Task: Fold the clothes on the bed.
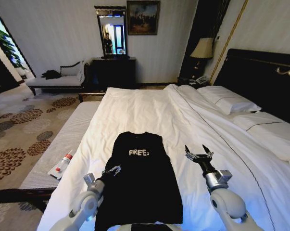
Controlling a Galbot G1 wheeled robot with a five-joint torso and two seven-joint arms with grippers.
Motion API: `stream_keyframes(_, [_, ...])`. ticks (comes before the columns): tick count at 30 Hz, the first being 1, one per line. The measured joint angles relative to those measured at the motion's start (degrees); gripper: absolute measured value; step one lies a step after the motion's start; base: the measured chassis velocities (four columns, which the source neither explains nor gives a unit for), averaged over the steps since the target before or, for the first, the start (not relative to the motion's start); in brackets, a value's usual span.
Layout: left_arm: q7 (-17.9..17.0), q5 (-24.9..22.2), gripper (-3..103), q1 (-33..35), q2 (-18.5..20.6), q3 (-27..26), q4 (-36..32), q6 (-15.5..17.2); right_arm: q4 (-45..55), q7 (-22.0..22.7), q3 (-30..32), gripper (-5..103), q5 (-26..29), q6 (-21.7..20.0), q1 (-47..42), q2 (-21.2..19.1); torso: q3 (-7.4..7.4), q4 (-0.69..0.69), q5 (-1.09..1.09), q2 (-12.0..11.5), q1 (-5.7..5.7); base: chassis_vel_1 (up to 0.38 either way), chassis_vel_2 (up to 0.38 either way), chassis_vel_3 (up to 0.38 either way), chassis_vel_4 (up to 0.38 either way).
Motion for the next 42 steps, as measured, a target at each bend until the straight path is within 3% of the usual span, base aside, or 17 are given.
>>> stream_keyframes(6, [-0.49, -2.43, 95, -0.8, -0.54, 0.05, 1.46, 0.1, 0.37, 0.06, 0.77, 100, 1.39, -0.42, -0.32, -0.24, 0.0, 0.01, 0.0, 0.0, 0.0, 0.0, 0.0, 0.0, 0.0])
stream_keyframes(28, [-1.51, -4.74, 86, -2.96, -1.43, -2.09, 2.45, -0.29, 1.25, 0.3, 1.17, 100, 4.06, -2.07, -0.69, -0.82, 0.0, 0.01, 0.0, 0.0, 0.0, 0.0, 0.0, 0.0, 0.0])
stream_keyframes(30, [-1.6, -4.4, 76, -2.9, -1.48, -2.15, 2.49, -0.29, 1.27, 0.3, 1.16, 100, 4.18, -2.14, -0.68, -1.0, 0.0, 0.0, 0.0, 0.0, 0.0, 0.0, 0.0, 0.0, 0.0])
stream_keyframes(33, [-1.63, -3.98, 70, -2.89, -1.55, -2.15, 2.7, -0.25, 1.48, 0.35, 1.25, 100, 4.91, -2.43, -0.67, -1.26, 0.0, 0.01, 0.0, 0.0, 0.0, 0.0, 0.0, 0.0, 0.0])
stream_keyframes(34, [-1.64, -3.74, 59, -2.93, -1.61, -2.14, 2.91, -0.21, 1.53, 0.43, 1.48, 100, 5.36, -2.66, -0.69, -1.45, 0.0, 0.01, 0.0, 0.0, 0.0, 0.0, 0.0, 0.0, 0.0])
stream_keyframes(36, [-1.64, -3.68, 59, -2.99, -1.65, -2.1, 3.08, -0.18, 1.54, 0.44, 1.7, 100, 5.52, -2.71, -0.73, -1.6, 0.0, 0.01, 0.0, 0.0, 0.0, 0.0, 0.0, 0.0, 0.0])
stream_keyframes(38, [-1.68, -3.62, 48, -3.16, -1.79, -2.04, 3.42, -0.13, 1.67, 0.46, 2.05, 100, 5.91, -2.82, -0.94, -1.74, 0.0, 0.01, 0.0, 0.0, 0.0, 0.0, 0.0, 0.0, 0.0])
stream_keyframes(39, [-1.68, -3.62, 48, -3.16, -1.79, -2.04, 3.42, -0.13, 1.67, 0.46, 2.05, 100, 5.91, -2.82, -0.94, -1.74, 0.0, 0.01, 0.0, 0.0, 0.0, 0.0, 0.0, 0.0, 0.0])
stream_keyframes(42, [-2.01, -3.6, 32, -3.44, -2.05, -2.01, 3.65, -0.08, 1.89, 0.47, 2.47, 100, 6.07, -2.85, -1.29, -1.78, 0.0, 0.0, -0.01, 0.0, 0.0, 0.0, 0.0, 0.0, 0.0])
